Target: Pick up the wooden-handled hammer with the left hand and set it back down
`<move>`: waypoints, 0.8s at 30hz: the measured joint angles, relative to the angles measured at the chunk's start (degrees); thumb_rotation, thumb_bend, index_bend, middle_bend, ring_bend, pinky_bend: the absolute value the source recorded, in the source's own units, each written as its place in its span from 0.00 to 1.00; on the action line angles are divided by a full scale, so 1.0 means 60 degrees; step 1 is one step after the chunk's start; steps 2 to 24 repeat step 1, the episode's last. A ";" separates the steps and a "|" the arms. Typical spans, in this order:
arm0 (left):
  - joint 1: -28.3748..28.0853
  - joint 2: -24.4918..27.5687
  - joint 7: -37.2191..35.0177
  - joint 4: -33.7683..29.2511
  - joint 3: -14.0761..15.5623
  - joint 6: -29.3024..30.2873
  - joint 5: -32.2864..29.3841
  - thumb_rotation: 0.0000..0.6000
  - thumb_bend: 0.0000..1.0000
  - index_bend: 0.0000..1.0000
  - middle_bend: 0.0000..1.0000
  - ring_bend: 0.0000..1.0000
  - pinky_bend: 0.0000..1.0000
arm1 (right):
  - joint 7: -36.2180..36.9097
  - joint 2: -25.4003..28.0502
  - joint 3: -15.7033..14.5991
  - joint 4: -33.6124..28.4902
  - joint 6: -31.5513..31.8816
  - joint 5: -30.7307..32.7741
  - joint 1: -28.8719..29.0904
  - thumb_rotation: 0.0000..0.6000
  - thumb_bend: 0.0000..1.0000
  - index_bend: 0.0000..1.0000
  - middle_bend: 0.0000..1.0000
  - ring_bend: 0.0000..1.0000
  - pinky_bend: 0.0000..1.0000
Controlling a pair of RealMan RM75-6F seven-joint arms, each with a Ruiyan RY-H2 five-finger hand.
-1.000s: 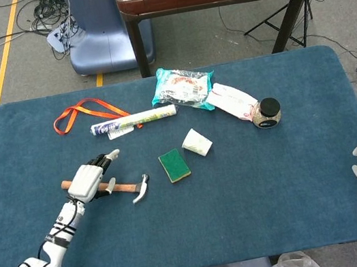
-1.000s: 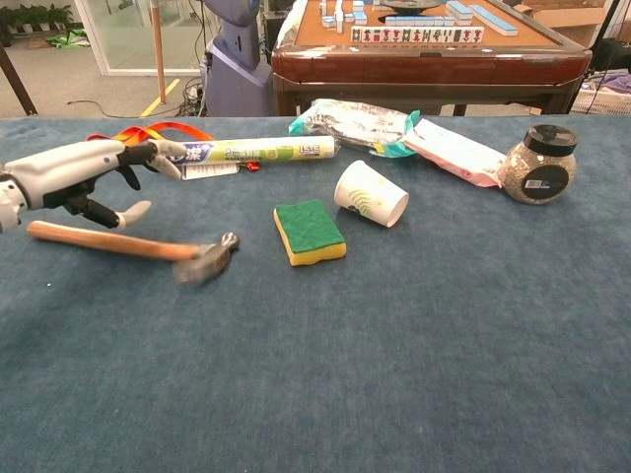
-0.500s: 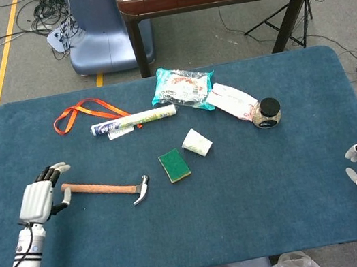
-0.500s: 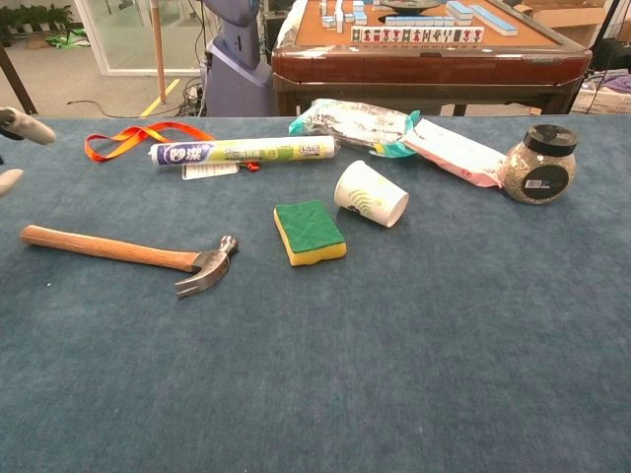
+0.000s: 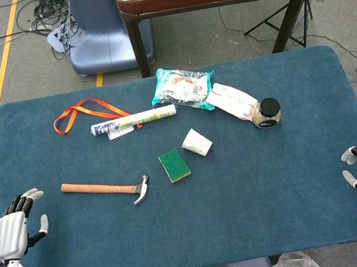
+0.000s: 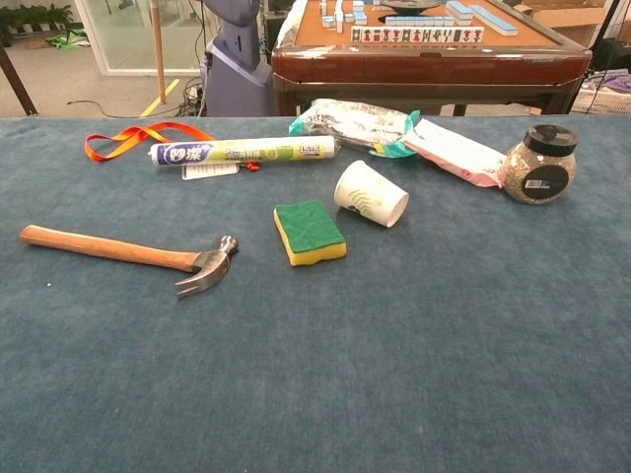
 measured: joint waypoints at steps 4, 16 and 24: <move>0.0098 0.0000 0.0048 -0.0042 0.0028 0.0141 0.0123 1.00 0.44 0.24 0.19 0.14 0.24 | 0.0002 0.0003 -0.0003 -0.0002 -0.0001 0.0000 0.0000 1.00 0.25 0.49 0.52 0.47 0.42; 0.0098 0.0000 0.0048 -0.0042 0.0028 0.0141 0.0123 1.00 0.44 0.24 0.19 0.14 0.24 | 0.0002 0.0003 -0.0003 -0.0002 -0.0001 0.0000 0.0000 1.00 0.25 0.49 0.52 0.47 0.42; 0.0098 0.0000 0.0048 -0.0042 0.0028 0.0141 0.0123 1.00 0.44 0.24 0.19 0.14 0.24 | 0.0002 0.0003 -0.0003 -0.0002 -0.0001 0.0000 0.0000 1.00 0.25 0.49 0.52 0.47 0.42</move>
